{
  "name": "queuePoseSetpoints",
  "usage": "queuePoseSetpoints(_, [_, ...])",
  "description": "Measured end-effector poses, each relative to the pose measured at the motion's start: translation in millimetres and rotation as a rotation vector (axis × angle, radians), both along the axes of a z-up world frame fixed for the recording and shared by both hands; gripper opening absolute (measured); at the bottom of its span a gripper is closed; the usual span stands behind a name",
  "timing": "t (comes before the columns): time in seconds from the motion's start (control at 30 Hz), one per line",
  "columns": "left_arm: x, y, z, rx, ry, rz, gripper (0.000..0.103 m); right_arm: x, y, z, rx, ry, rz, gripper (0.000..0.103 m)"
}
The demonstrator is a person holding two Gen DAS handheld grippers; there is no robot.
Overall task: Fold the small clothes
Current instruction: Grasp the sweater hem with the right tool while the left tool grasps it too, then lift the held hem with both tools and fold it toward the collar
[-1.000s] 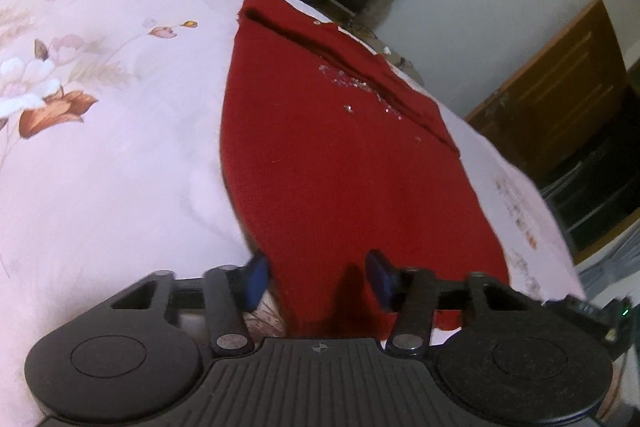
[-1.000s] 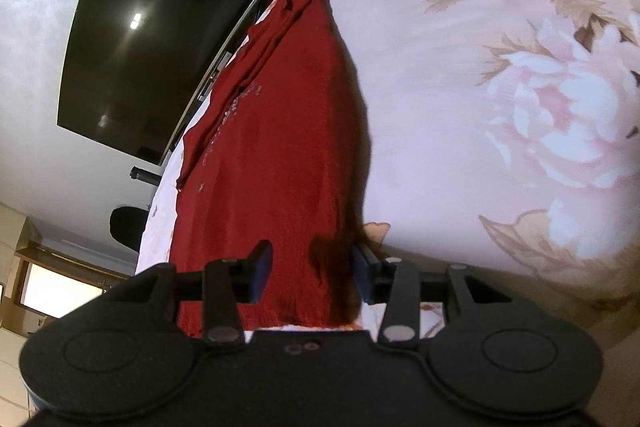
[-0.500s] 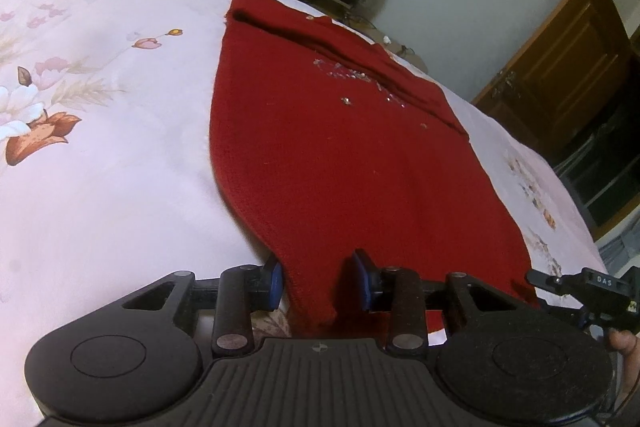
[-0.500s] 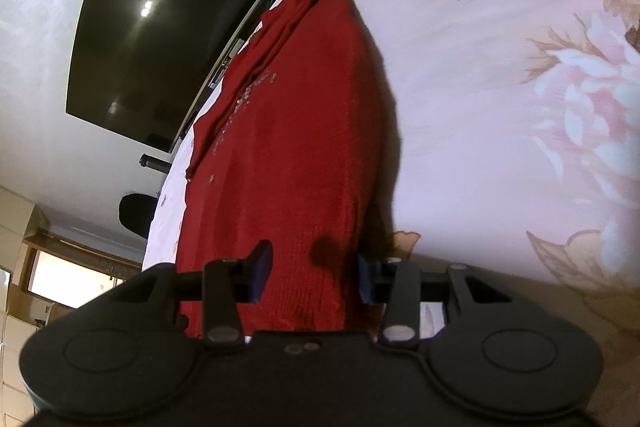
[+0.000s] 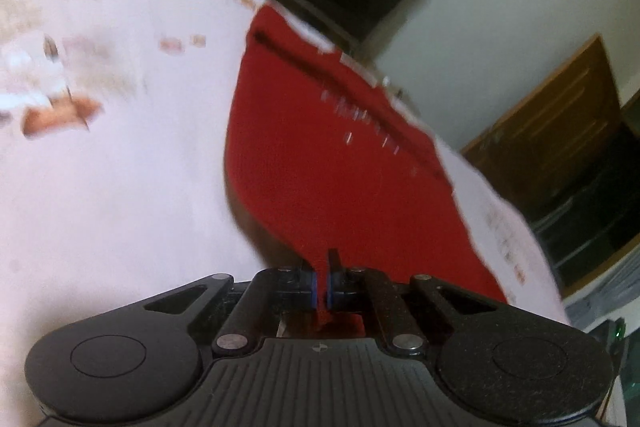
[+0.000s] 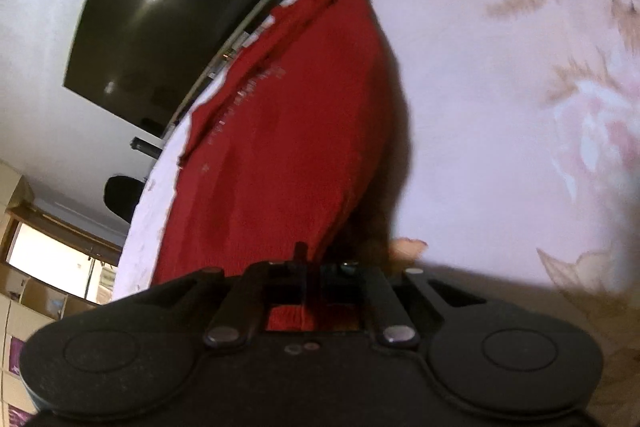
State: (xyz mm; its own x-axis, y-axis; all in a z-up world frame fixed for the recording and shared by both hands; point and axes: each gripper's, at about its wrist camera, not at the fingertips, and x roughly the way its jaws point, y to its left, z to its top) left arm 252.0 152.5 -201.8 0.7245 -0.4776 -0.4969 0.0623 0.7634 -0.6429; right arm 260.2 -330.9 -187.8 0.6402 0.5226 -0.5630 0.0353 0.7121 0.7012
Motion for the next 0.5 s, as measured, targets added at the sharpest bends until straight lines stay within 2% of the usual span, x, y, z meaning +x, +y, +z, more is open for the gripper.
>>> queuePoseSetpoints(0.13, [-12.7, 11.4, 10.2, 0.002, -0.029, 0.000, 0.003, -6.5, 0.8, 24.9, -0.012, -0.087, 0.009, 0.005])
queuePoseSetpoints(0.27, [-16.5, 15.7, 0.5, -0.012, -0.003, 0.001, 0.003, -11.9, 0.1, 35.3, -0.028, -0.127, 0.014, 0.005])
queuePoseSetpoints(0.37, [-16.4, 8.9, -17.1, 0.049, 0.054, 0.014, 0.003, -14.3, -3.4, 24.5, -0.047, -0.096, 0.008, 0.005])
queuePoseSetpoints(0.43, [-19.3, 15.6, -31.3, -0.027, 0.057, 0.043, 0.003, -11.5, -5.8, 3.8, -0.100, -0.021, -0.004, 0.003])
queuePoseSetpoints(0.47, [-19.1, 18.5, -31.8, -0.045, 0.063, 0.049, 0.003, -9.7, -8.4, -9.8, -0.085, 0.015, -0.014, 0.003])
queuePoseSetpoints(0.5, [-18.3, 18.1, -30.3, -0.036, 0.063, 0.045, 0.003, -10.9, -13.9, -15.1, -0.032, 0.008, -0.030, 0.003])
